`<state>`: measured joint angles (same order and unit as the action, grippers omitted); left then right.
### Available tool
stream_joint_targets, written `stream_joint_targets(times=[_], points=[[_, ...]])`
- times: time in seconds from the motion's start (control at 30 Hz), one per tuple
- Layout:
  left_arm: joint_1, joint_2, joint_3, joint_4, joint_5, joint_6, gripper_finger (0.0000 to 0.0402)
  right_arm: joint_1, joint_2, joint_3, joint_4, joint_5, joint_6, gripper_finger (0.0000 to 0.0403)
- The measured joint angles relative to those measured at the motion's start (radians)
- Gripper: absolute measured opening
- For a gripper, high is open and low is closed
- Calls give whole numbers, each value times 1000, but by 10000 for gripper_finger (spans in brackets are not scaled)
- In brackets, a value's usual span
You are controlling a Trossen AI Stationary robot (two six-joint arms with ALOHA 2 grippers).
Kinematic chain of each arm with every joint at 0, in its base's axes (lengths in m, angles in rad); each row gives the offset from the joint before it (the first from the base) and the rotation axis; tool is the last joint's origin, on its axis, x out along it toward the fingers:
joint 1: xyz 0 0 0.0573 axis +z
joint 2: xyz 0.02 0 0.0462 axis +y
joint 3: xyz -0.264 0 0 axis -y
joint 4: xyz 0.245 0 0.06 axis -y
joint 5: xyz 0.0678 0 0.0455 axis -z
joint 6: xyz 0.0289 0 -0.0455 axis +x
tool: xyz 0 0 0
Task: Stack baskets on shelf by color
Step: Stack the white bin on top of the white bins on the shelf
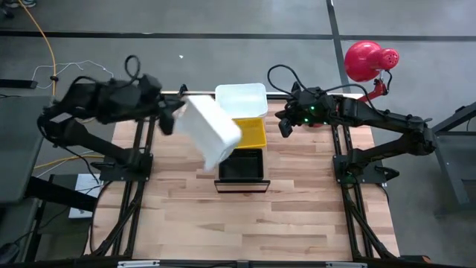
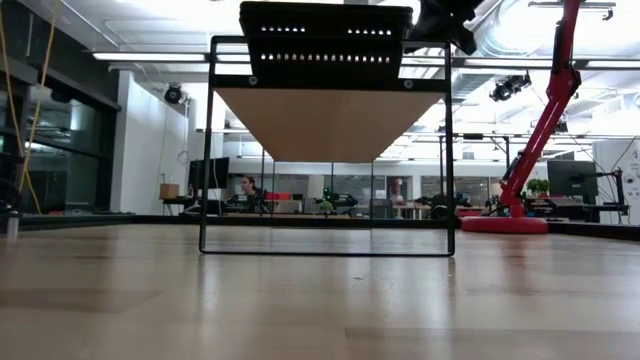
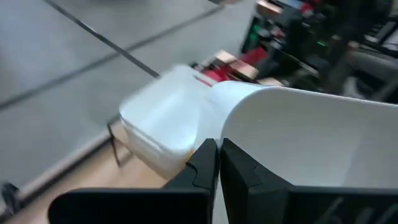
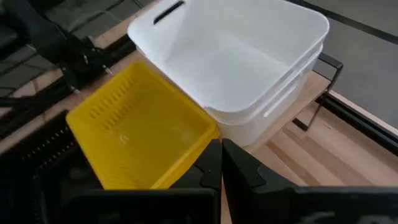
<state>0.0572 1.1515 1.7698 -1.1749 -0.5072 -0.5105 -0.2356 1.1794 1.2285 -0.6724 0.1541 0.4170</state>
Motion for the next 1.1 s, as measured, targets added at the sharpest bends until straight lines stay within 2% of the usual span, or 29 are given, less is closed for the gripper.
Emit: stream_joint_targets(times=[0.23, 0.37, 0.5, 0.63, 0.73, 1.1], points=[[192, 132, 0, 184, -9, 34, 0, 1, -67, 0, 51, -50, 32, 0], [277, 209, 0, 277, -32, -35, 0, 1, -118, 0, 40, -50, 55, 0], [331, 280, 0, 288, -32, -150, 0, 1, -158, 0, 20, -49, 57, 0], [341, 339, -4, 287, -43, -272, 0, 1, -180, 0, 17, -16, 56, 0], [324, 359, -14, 290, -91, -325, 0, 1, -186, 0, 8, 4, 55, 0], [240, 352, -107, 201, -255, -572, 0, 1, -187, 0, -43, 17, 29, 0]])
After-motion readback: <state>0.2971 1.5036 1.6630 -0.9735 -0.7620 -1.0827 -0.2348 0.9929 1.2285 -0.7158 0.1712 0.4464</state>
